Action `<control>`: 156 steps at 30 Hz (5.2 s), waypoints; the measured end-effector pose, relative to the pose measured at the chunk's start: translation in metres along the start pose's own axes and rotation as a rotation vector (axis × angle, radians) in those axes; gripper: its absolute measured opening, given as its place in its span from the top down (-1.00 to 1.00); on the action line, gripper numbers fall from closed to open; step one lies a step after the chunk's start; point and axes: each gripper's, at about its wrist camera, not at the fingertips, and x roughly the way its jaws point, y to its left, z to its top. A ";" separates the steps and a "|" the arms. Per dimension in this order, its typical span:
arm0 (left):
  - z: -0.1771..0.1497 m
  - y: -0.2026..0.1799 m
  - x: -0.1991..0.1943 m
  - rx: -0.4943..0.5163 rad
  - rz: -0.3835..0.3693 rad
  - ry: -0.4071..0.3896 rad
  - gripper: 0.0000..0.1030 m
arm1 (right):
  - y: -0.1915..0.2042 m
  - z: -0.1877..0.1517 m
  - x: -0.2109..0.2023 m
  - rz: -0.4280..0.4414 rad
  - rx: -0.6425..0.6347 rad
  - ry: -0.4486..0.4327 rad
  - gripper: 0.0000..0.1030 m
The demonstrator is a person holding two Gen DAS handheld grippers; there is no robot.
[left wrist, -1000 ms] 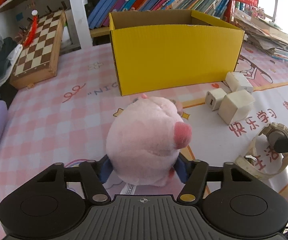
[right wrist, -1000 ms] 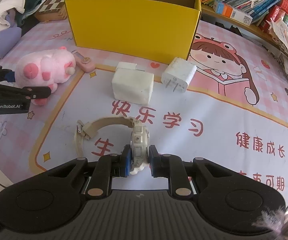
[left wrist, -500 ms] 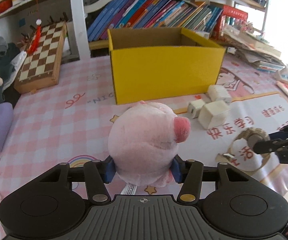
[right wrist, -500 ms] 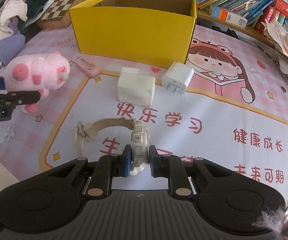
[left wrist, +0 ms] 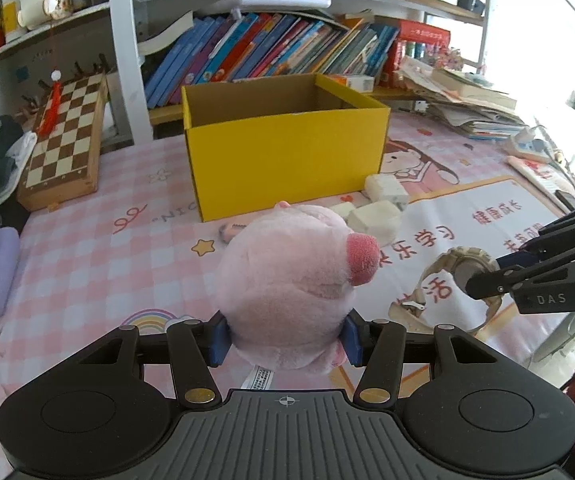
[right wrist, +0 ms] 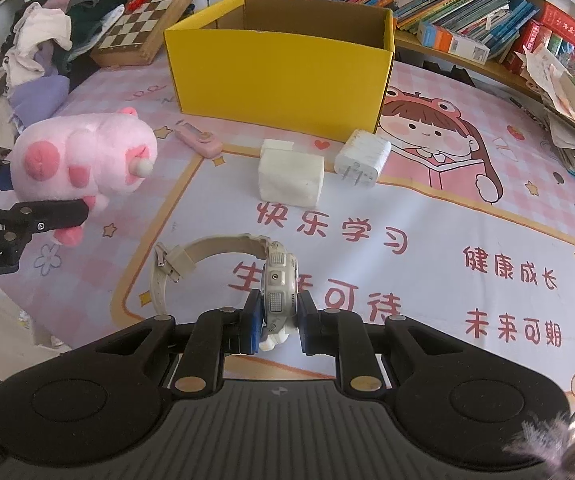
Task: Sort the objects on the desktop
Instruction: 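Lift and carry the watch with right gripper while left carries the pig to the box, then open right gripper inside the box while left gripper releases the pig, then raise both grippers out of the yellow box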
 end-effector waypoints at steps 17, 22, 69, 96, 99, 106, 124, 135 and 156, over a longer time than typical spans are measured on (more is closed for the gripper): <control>-0.008 -0.005 -0.015 0.046 -0.050 0.003 -0.01 | 0.011 -0.008 -0.010 -0.007 0.005 0.007 0.67; -0.008 -0.007 -0.011 0.045 -0.069 0.017 -0.01 | 0.006 -0.009 -0.010 -0.022 0.013 0.017 0.67; 0.164 -0.011 0.055 0.061 0.130 -0.211 -0.01 | -0.106 0.211 0.008 0.017 -0.195 -0.301 0.68; 0.194 0.013 0.180 0.083 0.219 0.043 -0.02 | -0.062 0.311 0.174 0.001 -0.636 -0.105 0.67; 0.192 0.017 0.185 0.071 0.225 0.064 -0.02 | -0.058 0.313 0.184 0.005 -0.652 -0.095 0.67; 0.192 0.018 0.193 0.063 0.215 0.096 -0.04 | -0.045 0.313 0.204 0.003 -0.722 -0.063 0.67; 0.195 0.022 0.169 0.027 0.266 -0.020 -0.61 | -0.057 0.315 0.168 -0.022 -0.665 -0.180 -0.07; 0.200 0.017 0.132 0.018 0.260 -0.127 -0.62 | -0.068 0.310 0.117 -0.020 -0.538 -0.251 -0.10; 0.140 0.011 0.022 -0.003 0.185 -0.254 -0.77 | -0.075 0.220 -0.015 0.006 -0.203 -0.410 -0.29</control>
